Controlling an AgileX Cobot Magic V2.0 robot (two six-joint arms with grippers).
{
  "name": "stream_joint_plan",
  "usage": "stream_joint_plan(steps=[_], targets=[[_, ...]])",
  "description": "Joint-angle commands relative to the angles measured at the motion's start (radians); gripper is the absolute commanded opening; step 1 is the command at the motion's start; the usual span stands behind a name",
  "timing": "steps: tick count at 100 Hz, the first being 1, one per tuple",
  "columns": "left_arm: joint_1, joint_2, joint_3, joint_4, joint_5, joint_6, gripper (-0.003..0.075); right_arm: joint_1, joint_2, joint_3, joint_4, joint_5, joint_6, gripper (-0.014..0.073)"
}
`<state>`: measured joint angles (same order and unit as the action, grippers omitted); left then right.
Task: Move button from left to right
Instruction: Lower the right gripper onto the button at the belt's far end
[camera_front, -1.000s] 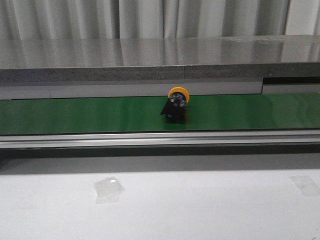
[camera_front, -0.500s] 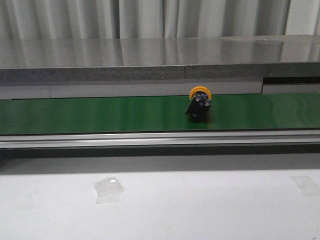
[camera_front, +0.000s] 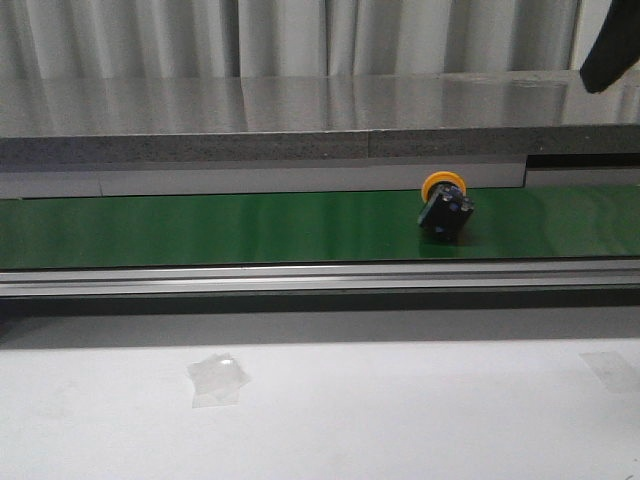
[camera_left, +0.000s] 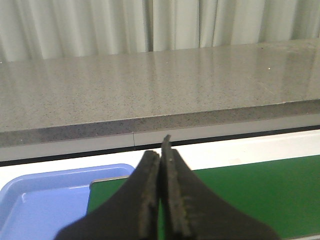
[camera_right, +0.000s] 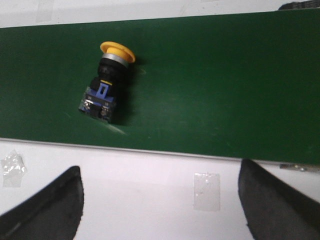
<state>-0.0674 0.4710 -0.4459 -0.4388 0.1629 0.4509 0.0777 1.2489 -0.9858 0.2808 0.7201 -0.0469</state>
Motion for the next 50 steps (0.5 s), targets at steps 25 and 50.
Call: stream_joint_plan(steps=[25,50], targets=[[-0.005,0.002,-0.027,-0.013,-0.078,-0.003,-0.002,0.001,0.167,-0.134,0.024,-0.085,-0.016,0.0624],[-0.005,0.002,-0.027,-0.013,-0.078,-0.003,-0.002,0.001,0.264,-0.188,0.072,-0.087,-0.035,0.0624]])
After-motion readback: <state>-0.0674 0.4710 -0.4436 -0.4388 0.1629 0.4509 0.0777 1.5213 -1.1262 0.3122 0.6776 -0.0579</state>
